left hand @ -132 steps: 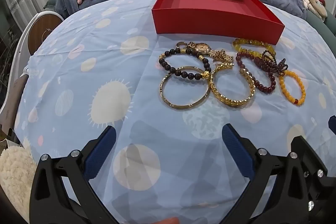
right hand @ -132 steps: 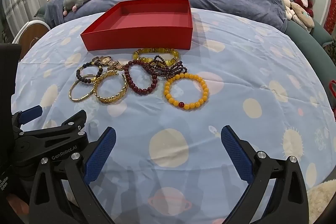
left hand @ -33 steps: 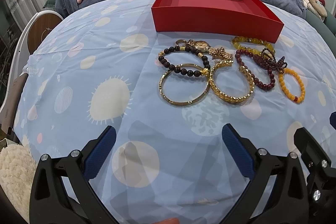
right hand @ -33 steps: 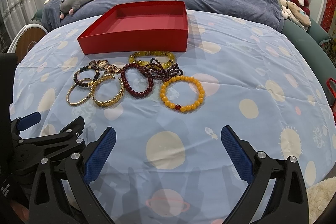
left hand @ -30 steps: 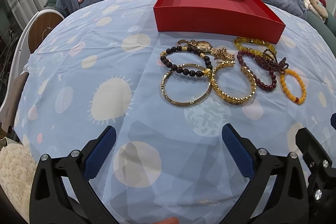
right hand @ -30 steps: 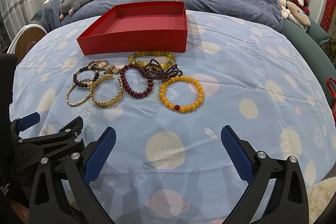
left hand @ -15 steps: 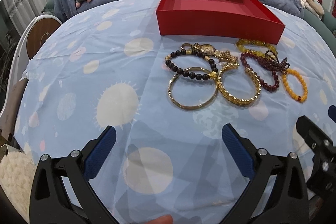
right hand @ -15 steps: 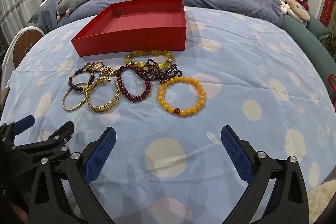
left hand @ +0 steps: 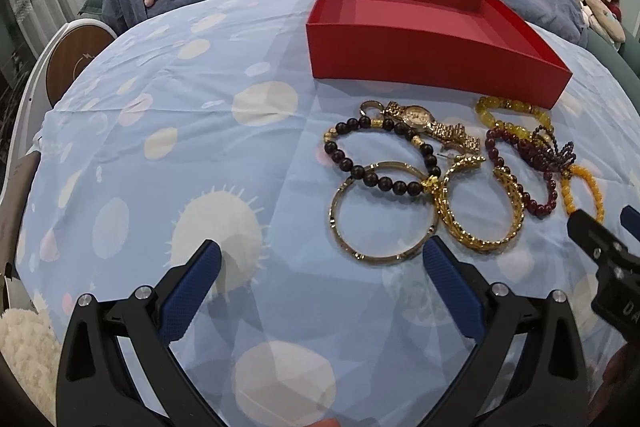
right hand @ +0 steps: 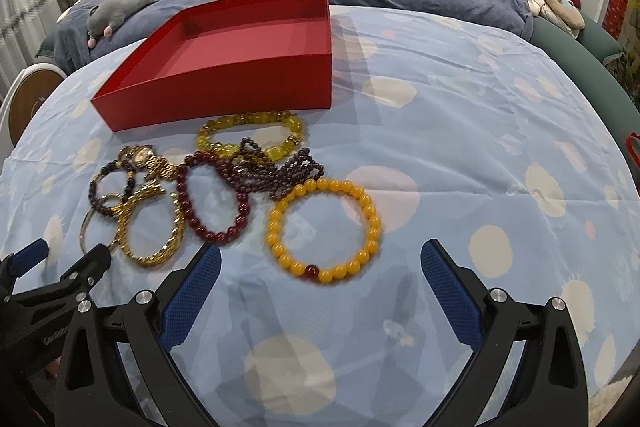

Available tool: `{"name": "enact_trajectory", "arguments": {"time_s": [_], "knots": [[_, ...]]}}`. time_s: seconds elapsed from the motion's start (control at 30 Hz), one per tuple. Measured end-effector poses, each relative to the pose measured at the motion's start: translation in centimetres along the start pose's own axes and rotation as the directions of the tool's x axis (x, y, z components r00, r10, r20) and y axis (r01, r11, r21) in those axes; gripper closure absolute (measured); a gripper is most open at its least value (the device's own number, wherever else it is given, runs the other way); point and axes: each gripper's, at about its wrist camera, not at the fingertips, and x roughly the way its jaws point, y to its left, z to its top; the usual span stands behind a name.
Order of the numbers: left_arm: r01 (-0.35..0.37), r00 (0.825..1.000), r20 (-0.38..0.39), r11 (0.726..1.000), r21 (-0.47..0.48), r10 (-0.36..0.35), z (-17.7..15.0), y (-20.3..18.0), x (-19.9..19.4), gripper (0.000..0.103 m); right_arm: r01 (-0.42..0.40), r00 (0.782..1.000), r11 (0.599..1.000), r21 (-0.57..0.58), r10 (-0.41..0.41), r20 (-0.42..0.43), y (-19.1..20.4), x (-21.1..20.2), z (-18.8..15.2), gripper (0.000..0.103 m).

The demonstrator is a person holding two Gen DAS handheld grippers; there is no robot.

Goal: Organize jewelry
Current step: 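Close the right gripper on the orange bead bracelet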

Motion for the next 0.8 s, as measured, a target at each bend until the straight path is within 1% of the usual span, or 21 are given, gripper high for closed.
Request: {"name": "enact_trajectory", "arguments": {"time_s": [0.13, 0.27, 0.4, 0.5, 0.57, 0.67, 0.77, 0.8], "knots": [[0.003, 1.0, 0.002, 1.0, -0.007, -0.003, 0.3, 0.3, 0.4, 0.007, -0.01, 1.0, 1.0, 0.012, 0.01, -0.008, -0.2, 0.8, 0.5, 0.007], [-0.001, 1.0, 0.005, 1.0, -0.015, 0.001, 0.5, 0.6, 0.5, 0.007, -0.016, 1.0, 1.0, 0.004, 0.016, -0.016, 0.1, 1.5, 0.8, 0.014], [-0.004, 1.0, 0.007, 1.0, -0.019, 0.004, 0.7, 0.9, 0.5, 0.007, -0.025, 1.0, 1.0, -0.004, 0.025, -0.014, 0.4, 1.7, 0.9, 0.015], [-0.005, 1.0, 0.006, 1.0, -0.026, 0.005, 0.9, 1.2, 0.7, 0.007, -0.016, 1.0, 1.0, -0.013, 0.016, -0.015, 0.5, 1.8, 1.0, 0.02], [-0.006, 1.0, 0.006, 1.0, -0.029, 0.006, 1.1, 1.3, 0.8, 0.007, -0.023, 1.0, 1.0, -0.016, 0.023, -0.01, 0.5, 1.8, 1.1, 0.026], [-0.009, 1.0, 0.008, 0.999, -0.038, 0.009, 1.4, 1.8, 1.0, 0.007, -0.02, 1.0, 1.0, -0.019, 0.02, -0.008, 0.5, 1.7, 1.1, 0.03], [-0.007, 1.0, 0.012, 0.999, -0.054, 0.008, 1.7, 2.5, 0.9, 0.007, -0.012, 1.0, 1.0, -0.022, 0.012, 0.0, 0.5, 1.7, 1.2, 0.042], [-0.009, 1.0, 0.014, 0.998, -0.057, 0.01, 1.7, 2.6, 0.9, 0.007, -0.012, 1.0, 1.0, -0.022, 0.012, 0.001, 0.4, 1.6, 1.2, 0.043]]}}
